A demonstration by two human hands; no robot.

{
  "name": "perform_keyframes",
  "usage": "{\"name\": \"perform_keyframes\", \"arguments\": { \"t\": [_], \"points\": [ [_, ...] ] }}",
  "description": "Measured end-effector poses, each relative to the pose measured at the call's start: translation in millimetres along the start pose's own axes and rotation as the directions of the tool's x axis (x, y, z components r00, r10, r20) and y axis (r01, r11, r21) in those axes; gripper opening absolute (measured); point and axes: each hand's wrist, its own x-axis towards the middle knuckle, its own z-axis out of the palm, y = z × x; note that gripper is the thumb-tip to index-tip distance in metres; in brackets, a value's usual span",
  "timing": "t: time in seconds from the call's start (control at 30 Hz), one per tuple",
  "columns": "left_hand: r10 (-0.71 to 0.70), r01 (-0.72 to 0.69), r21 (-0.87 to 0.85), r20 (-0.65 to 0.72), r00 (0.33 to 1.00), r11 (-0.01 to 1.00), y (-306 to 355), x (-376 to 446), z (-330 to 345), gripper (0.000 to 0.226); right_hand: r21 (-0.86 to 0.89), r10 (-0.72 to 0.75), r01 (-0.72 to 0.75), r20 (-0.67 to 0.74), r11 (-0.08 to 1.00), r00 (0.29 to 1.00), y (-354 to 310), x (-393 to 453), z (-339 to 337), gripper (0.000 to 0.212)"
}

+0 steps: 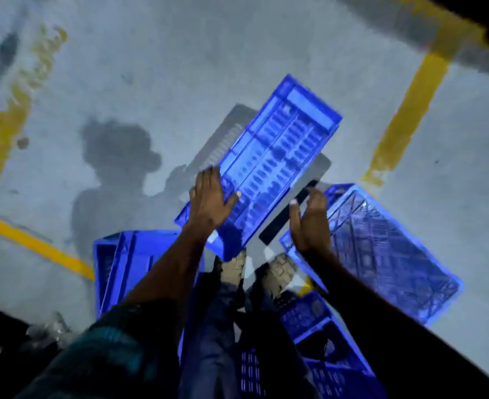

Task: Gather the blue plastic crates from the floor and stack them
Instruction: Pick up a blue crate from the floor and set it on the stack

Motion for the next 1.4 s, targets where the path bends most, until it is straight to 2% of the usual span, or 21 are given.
{"name": "perform_keyframes", "arguments": {
  "t": [0.1, 0.2, 0.27, 0.33, 0.37, 0.47, 0.53, 0.63, 0.7, 0.73, 0.8, 0.87, 0.97, 1.03, 1.07, 1.1, 1.17, 1.27, 1.33, 1.4],
  "points": [
    [-0.076, 0.076, -0.016, -0.029, 0.997, 0.997, -14.2, 32.6, 14.9, 0.094, 0.011, 0.062, -0.063, 0.082, 0.998, 0.995, 14.6, 20.9, 27.7, 0.049],
    [-0.161, 0.168, -0.100, 0.075, 0.984, 0.981, -35.3, 53.8, 29.5, 0.095, 0.069, 0.200, -0.212, 0.156, 0.975, 0.967, 33.2, 30.4, 60.9, 0.070],
    [-0.208, 0.230, -0.205, 0.125, 0.970, 0.951, -42.7, 66.7, 30.4, 0.080, 0.141, 0.279, -0.311, 0.207, 0.940, 0.938, 42.0, 35.5, 78.9, 0.091],
    [-0.239, 0.275, -0.242, 0.169, 0.956, 0.931, -43.8, 76.9, 24.2, 0.058, 0.163, 0.383, -0.432, 0.263, 0.887, 0.885, 22.3, 38.7, 78.3, 0.090],
    [-0.228, 0.270, -0.242, 0.189, 0.955, 0.932, -41.4, 77.8, 21.1, 0.055, 0.181, 0.433, -0.484, 0.263, 0.856, 0.862, 22.3, 39.4, 79.2, 0.087],
    [-0.107, 0.162, -0.242, 0.225, 0.969, 0.957, -16.6, 62.4, 16.5, 0.050, 0.257, 0.563, -0.591, 0.182, 0.764, 0.806, 15.8, 36.6, 71.3, 0.087],
    [-0.046, 0.091, -0.239, 0.186, 0.981, 0.967, 8.9, 48.0, 18.7, 0.045, 0.337, 0.632, -0.627, 0.111, 0.702, 0.767, 11.2, 34.7, 59.7, 0.095],
    [0.007, 0.021, -0.185, 0.150, 0.989, 0.983, 55.4, 31.2, 16.4, 0.043, 0.374, 0.688, -0.659, 0.072, 0.653, 0.723, 4.4, 39.1, 33.8, 0.107],
    [0.021, 0.003, -0.147, 0.160, 0.987, 0.989, 75.7, 18.8, 8.1, 0.042, 0.442, 0.691, -0.630, 0.032, 0.638, 0.722, 2.3, 45.9, 12.9, 0.121],
    [0.029, -0.007, -0.132, 0.163, 0.986, 0.991, 81.0, 12.1, 2.0, 0.042, 0.480, 0.692, -0.614, 0.018, 0.627, 0.722, -1.5, 48.1, 0.4, 0.119],
    [0.053, -0.038, -0.100, 0.156, 0.986, 0.994, 87.1, -2.8, -13.3, 0.042, 0.539, 0.693, -0.598, 0.037, 0.593, 0.720, -15.3, 50.6, -22.8, 0.115],
    [0.102, -0.092, -0.071, 0.154, 0.983, 0.993, 96.2, -23.4, -37.6, 0.043, 0.564, 0.708, -0.634, 0.119, 0.529, 0.696, -36.0, 47.1, -48.4, 0.118],
    [0.177, -0.171, -0.052, 0.142, 0.974, 0.984, 116.3, -66.6, -82.5, 0.043, 0.592, 0.703, -0.634, 0.153, 0.498, 0.695, -84.2, 33.4, -86.4, 0.112],
    [0.210, -0.209, -0.024, 0.139, 0.968, 0.978, 127.0, -95.0, -104.1, 0.041, 0.603, 0.714, -0.647, 0.174, 0.467, 0.678, -107.3, 20.8, -98.8, 0.133],
    [0.228, -0.229, -0.009, 0.133, 0.965, 0.973, 133.3, -110.4, -116.0, 0.039, 0.619, 0.725, -0.639, 0.158, 0.456, 0.670, -120.8, 10.6, -107.5, 0.136],
    [0.253, -0.256, 0.010, 0.126, 0.959, 0.967, 138.9, -124.6, -127.4, 0.037, 0.650, 0.735, -0.616, 0.126, 0.446, 0.666, -132.6, 0.4, -116.7, 0.125],
    [0.300, -0.307, 0.043, 0.121, 0.946, 0.951, 150.2, -156.5, -153.4, 0.032, 0.735, 0.761, -0.560, 0.094, 0.382, 0.642, -159.0, -26.2, -140.7, 0.092],
    [0.338, -0.343, 0.032, 0.113, 0.934, 0.939, 160.9, -198.9, -184.3, 0.031, 0.810, 0.799, -0.498, 0.062, 0.310, 0.598, -189.0, -67.9, -173.2, 0.074],
    [0.350, -0.348, -0.041, 0.170, 0.921, 0.937, 163.8, -225.0, -209.0, 0.037, 0.855, 0.812, -0.435, 0.027, 0.283, 0.582, -202.4, -98.1, -192.4, 0.060],
    [0.364, -0.321, -0.191, 0.266, 0.893, 0.928, 164.3, -247.3, -238.5, 0.049, 0.893, 0.814, -0.370, 0.008, 0.256, 0.581, -215.8, -130.2, -210.2, 0.048]
  ]
}}
